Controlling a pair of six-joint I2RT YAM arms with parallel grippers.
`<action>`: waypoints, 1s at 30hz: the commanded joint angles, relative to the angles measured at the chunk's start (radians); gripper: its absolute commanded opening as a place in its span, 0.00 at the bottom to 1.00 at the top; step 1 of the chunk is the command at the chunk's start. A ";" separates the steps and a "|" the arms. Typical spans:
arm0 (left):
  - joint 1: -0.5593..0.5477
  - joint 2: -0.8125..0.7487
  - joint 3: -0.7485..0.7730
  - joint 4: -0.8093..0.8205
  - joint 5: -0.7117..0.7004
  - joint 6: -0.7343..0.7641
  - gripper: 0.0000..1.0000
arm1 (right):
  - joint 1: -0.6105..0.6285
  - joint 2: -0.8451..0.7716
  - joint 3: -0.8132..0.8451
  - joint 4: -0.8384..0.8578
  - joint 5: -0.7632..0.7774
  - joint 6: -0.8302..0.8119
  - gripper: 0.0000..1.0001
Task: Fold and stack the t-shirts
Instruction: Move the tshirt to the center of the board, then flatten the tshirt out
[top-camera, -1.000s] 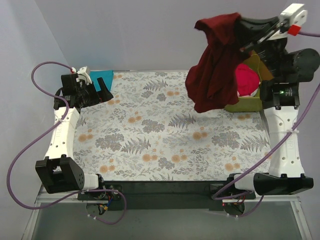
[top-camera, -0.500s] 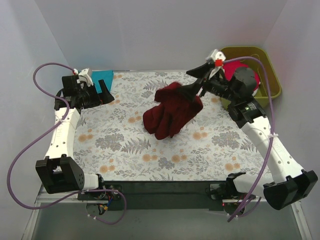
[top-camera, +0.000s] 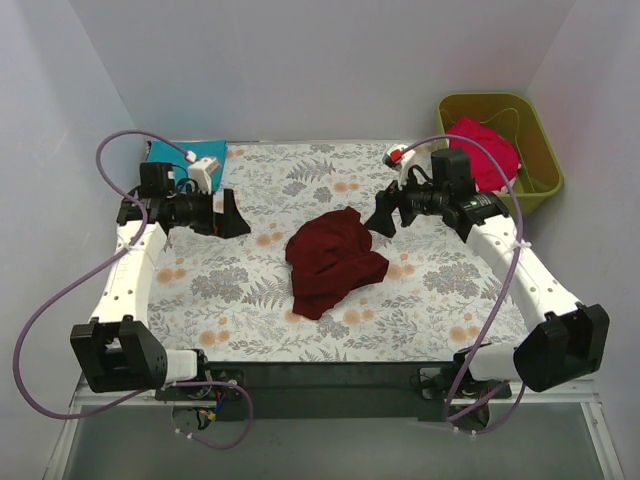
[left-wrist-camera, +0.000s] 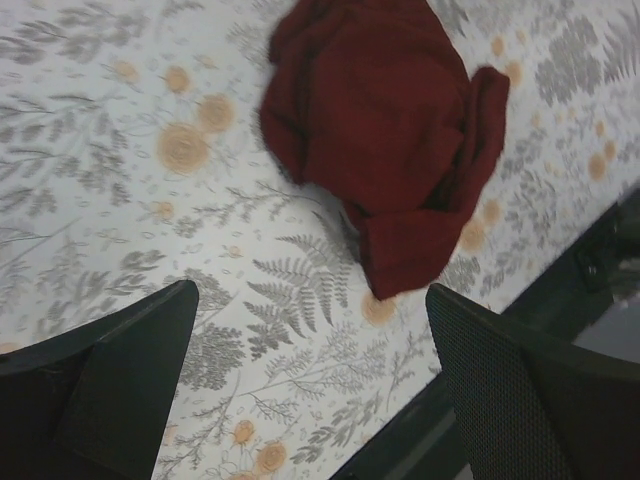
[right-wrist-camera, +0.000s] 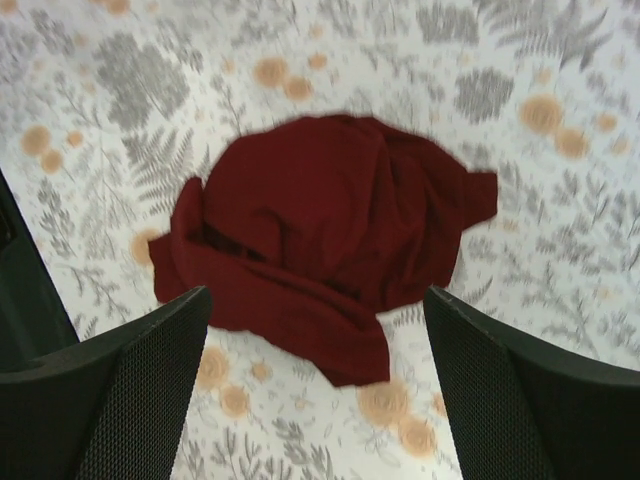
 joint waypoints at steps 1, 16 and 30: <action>-0.103 -0.025 -0.050 -0.113 0.104 0.152 0.98 | -0.039 0.056 -0.052 -0.177 0.017 -0.099 0.89; -0.540 0.157 -0.205 0.143 0.002 0.085 0.93 | -0.058 0.277 -0.236 -0.124 0.125 -0.178 0.73; -0.626 0.277 -0.148 0.186 -0.162 0.137 0.74 | -0.038 0.372 -0.243 -0.003 0.136 -0.135 0.52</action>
